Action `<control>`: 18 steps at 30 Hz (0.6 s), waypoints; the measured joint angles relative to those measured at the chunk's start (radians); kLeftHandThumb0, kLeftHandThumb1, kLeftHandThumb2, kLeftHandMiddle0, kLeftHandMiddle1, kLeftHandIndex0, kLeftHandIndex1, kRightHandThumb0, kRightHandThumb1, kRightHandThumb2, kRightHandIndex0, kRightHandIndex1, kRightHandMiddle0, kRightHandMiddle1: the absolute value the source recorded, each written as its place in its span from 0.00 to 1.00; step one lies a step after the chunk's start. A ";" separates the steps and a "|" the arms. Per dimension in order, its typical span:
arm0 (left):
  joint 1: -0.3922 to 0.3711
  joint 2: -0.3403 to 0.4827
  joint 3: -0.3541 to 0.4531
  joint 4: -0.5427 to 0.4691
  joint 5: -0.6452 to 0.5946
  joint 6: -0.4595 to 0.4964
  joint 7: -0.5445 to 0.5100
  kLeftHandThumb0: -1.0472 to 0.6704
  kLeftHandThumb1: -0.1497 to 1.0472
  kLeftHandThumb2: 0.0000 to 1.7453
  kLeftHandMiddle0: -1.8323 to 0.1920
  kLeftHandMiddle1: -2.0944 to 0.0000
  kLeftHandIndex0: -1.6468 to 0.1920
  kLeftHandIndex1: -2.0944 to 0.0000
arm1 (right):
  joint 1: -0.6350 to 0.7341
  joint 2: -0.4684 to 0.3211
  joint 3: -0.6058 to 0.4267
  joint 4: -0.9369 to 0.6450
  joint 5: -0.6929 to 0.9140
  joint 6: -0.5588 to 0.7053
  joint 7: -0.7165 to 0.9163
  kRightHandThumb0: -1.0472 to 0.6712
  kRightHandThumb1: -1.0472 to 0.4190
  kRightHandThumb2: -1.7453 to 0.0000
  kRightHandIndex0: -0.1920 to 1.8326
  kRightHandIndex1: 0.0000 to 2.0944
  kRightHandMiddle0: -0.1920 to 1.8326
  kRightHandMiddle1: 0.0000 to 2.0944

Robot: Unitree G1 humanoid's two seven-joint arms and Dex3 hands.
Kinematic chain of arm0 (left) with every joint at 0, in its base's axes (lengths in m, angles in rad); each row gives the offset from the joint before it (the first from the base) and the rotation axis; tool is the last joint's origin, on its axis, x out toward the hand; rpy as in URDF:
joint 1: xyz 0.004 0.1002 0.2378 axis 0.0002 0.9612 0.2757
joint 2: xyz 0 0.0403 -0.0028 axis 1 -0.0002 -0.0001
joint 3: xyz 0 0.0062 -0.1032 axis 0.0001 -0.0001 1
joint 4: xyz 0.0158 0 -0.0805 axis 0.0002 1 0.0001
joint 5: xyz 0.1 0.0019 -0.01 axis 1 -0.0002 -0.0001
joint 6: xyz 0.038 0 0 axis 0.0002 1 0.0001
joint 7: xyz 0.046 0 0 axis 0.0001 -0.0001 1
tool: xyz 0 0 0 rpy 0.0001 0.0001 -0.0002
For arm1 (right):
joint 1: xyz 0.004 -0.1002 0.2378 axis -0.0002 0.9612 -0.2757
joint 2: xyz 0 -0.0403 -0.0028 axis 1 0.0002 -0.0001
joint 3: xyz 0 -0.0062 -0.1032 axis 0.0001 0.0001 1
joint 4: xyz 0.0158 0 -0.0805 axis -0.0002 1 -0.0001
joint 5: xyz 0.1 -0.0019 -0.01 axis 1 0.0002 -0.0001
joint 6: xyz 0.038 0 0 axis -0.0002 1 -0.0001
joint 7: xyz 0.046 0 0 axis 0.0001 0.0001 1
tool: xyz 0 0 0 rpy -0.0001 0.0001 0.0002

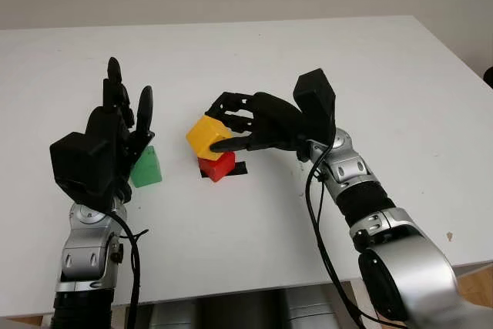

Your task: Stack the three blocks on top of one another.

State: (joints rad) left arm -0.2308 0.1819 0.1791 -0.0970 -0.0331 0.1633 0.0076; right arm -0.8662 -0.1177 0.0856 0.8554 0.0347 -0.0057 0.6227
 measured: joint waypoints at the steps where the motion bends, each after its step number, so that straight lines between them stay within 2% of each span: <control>1: 0.000 0.000 0.000 0.000 0.000 0.000 0.000 0.16 1.00 0.30 1.00 1.00 0.99 0.97 | -0.002 0.002 0.000 0.005 -0.002 -0.007 -0.004 0.33 0.07 0.97 0.19 0.02 0.25 0.77; 18: 0.004 -0.001 -0.001 -0.002 0.003 0.000 0.000 0.15 1.00 0.31 1.00 1.00 0.99 0.97 | -0.019 0.006 0.016 0.069 -0.078 -0.109 -0.043 0.32 0.09 0.97 0.21 0.03 0.28 0.76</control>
State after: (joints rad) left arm -0.2264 0.1812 0.1782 -0.0989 -0.0301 0.1633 0.0074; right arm -0.8856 -0.1117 0.1015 0.9244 -0.0429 -0.1150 0.5795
